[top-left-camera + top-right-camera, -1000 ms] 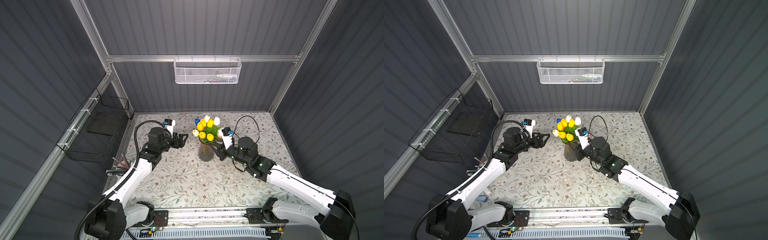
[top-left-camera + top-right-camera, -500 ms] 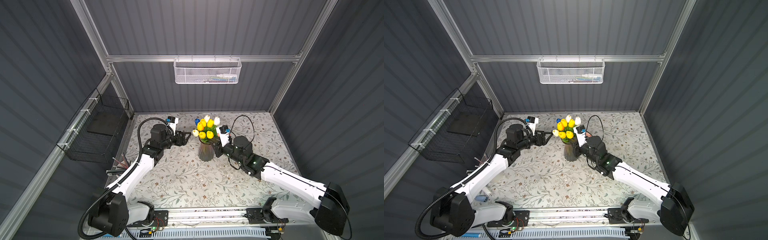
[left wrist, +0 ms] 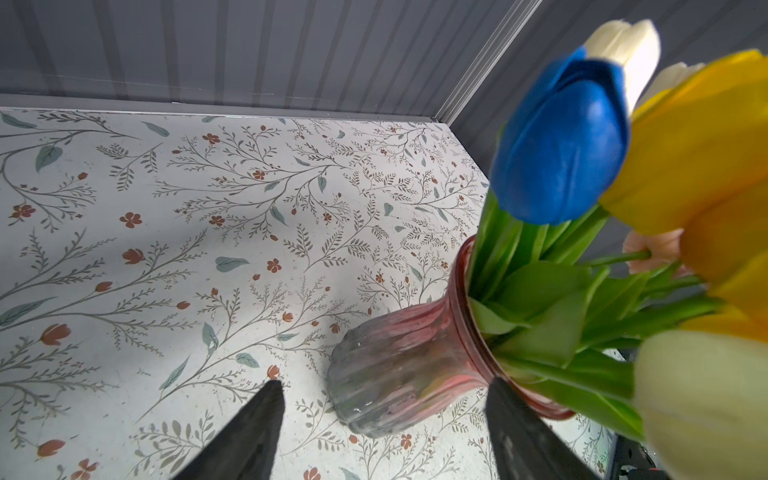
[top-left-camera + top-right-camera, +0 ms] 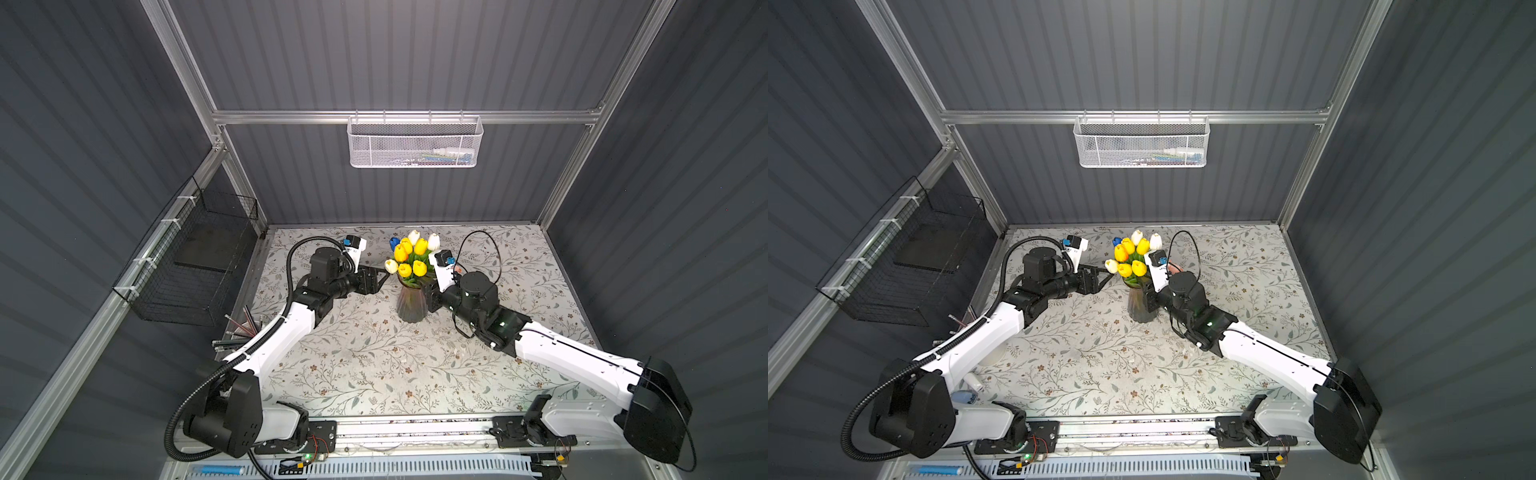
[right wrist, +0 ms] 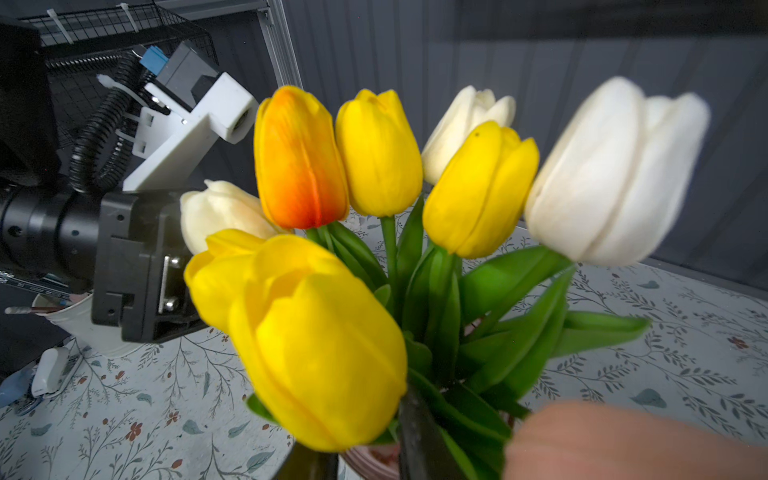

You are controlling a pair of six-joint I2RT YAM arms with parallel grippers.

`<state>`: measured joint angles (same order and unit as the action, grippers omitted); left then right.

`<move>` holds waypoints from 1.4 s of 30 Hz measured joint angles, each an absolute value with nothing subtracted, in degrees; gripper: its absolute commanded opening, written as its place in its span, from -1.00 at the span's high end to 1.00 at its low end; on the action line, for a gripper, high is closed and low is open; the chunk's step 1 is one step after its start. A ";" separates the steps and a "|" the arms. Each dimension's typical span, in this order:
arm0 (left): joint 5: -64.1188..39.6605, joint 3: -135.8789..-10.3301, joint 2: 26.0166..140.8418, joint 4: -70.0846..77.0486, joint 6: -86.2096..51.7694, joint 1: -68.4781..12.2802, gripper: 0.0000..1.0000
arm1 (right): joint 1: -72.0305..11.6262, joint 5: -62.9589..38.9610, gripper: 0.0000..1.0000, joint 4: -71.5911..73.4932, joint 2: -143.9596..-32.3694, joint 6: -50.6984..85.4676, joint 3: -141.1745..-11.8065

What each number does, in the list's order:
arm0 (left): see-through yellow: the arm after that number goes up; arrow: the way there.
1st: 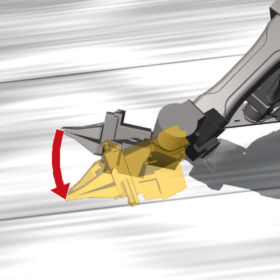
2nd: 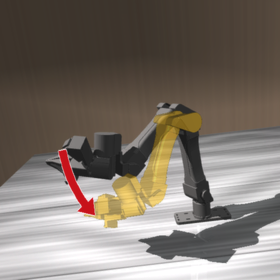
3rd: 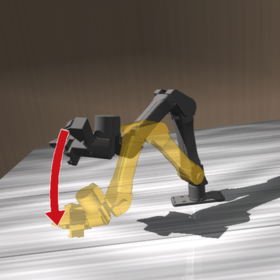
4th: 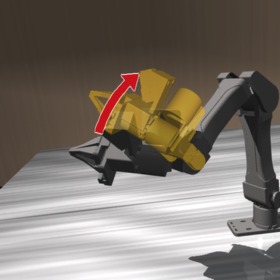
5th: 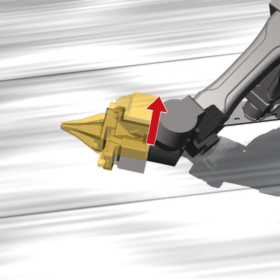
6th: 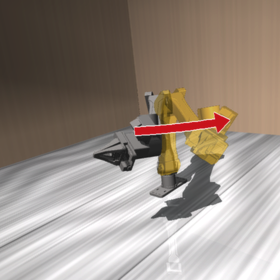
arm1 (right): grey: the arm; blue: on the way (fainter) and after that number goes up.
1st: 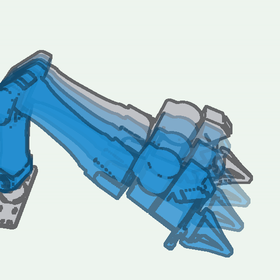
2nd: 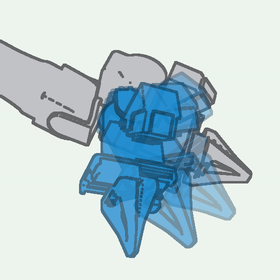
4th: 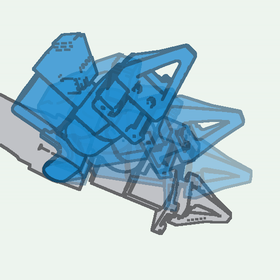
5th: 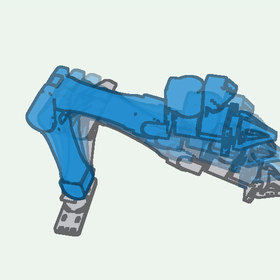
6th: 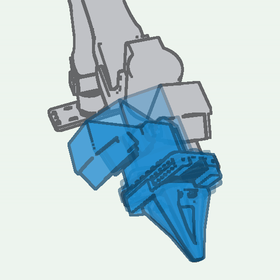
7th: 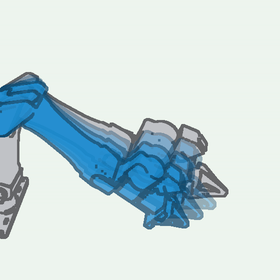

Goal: Pick out yellow flowers from the vase
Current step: Pick up the flower from the vase.

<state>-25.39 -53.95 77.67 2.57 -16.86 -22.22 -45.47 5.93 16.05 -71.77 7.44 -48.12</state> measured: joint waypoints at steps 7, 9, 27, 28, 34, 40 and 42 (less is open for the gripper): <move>-25.61 -54.61 78.81 2.55 -16.86 -22.22 -0.56 | -45.65 6.90 0.55 16.60 -72.62 6.81 -48.90; -25.63 -55.29 79.35 2.55 -16.86 -22.26 -0.56 | -45.78 6.98 0.59 16.80 -72.75 6.59 -48.99; -28.25 -57.30 82.87 2.24 -17.26 -22.96 -0.56 | -46.17 8.14 0.85 17.80 -72.99 4.69 -48.99; -28.91 -57.34 82.94 2.24 -17.28 -22.96 -0.56 | -46.17 8.16 0.86 17.85 -72.99 4.58 -48.99; -31.29 -58.17 83.40 2.39 -18.13 -22.96 -0.53 | -46.17 8.19 0.90 18.13 -72.99 4.23 -48.99; -31.42 -59.55 84.84 2.11 -18.52 -23.03 -0.43 | -46.24 8.16 0.95 18.39 -72.84 3.62 -48.99; -31.40 -59.81 85.36 1.72 -18.52 -23.14 -0.42 | -46.39 8.16 0.96 18.41 -72.53 3.33 -48.99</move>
